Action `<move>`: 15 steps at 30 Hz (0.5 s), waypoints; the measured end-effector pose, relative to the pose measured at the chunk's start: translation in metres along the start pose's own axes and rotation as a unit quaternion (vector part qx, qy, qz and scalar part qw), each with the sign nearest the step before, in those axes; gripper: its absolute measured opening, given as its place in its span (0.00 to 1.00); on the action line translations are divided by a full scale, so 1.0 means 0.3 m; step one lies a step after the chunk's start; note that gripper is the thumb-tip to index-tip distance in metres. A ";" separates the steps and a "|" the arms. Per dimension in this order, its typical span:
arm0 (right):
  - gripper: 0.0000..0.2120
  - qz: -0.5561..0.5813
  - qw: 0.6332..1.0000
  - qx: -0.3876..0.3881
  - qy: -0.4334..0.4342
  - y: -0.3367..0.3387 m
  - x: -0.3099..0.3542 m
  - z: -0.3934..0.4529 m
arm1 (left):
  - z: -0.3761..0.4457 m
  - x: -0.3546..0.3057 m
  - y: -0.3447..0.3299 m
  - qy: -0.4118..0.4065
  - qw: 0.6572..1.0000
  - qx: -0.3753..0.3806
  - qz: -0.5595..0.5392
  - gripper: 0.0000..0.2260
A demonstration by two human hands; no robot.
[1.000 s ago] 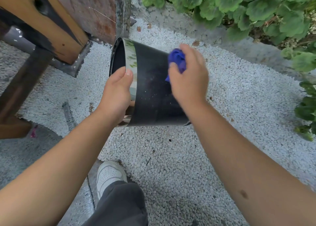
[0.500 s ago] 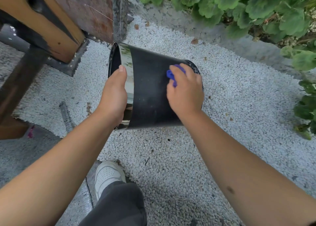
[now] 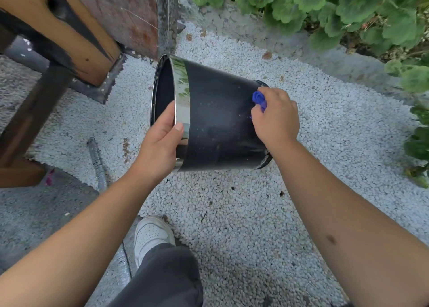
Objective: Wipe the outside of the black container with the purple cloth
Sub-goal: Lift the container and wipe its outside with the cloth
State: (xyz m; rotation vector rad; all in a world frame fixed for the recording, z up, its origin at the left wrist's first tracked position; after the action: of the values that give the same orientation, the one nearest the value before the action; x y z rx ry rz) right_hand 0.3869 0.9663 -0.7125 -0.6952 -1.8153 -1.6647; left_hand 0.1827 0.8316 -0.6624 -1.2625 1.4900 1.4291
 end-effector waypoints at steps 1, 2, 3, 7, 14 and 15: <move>0.22 0.027 1.000 -0.005 -0.009 0.016 0.017 0.007 | 0.012 -0.009 0.009 0.005 1.000 -0.017 -0.001 0.21; 0.22 0.059 0.998 -0.018 -0.012 0.034 0.046 0.007 | 0.026 -0.021 0.019 0.012 0.999 -0.033 -0.003 0.21; 0.22 0.087 0.996 -0.030 -0.002 0.048 0.089 0.000 | 0.043 -0.035 0.031 0.017 0.999 -0.048 -0.008 0.21; 0.19 0.136 0.981 -0.011 0.140 0.018 0.375 -0.117 | 0.095 -0.070 0.036 0.034 0.995 -0.076 -0.059 0.18; 0.18 0.051 0.973 -0.008 0.226 -0.057 0.439 -0.215 | 0.091 -0.057 0.037 0.040 0.992 -0.092 -0.077 0.18; 0.18 0.040 0.976 -0.005 0.216 -0.057 0.406 -0.197 | 0.088 -0.053 0.041 0.041 0.992 -0.097 -0.066 0.19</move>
State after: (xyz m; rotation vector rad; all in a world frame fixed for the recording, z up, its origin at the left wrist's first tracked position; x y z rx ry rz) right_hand 0.2934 0.9054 -0.6341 -0.3651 -1.4520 -1.6220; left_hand 0.1718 0.8590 -0.6474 -1.5247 1.3187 1.4770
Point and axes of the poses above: each hand's wrist, its own z-axis towards the middle knuckle, its own y-axis out of the back of the hand, x = y × z, the point moved 8 cm from there along z, towards the middle knuckle, and after that the axes turned 13 degrees about z, right-handed, at the moved point
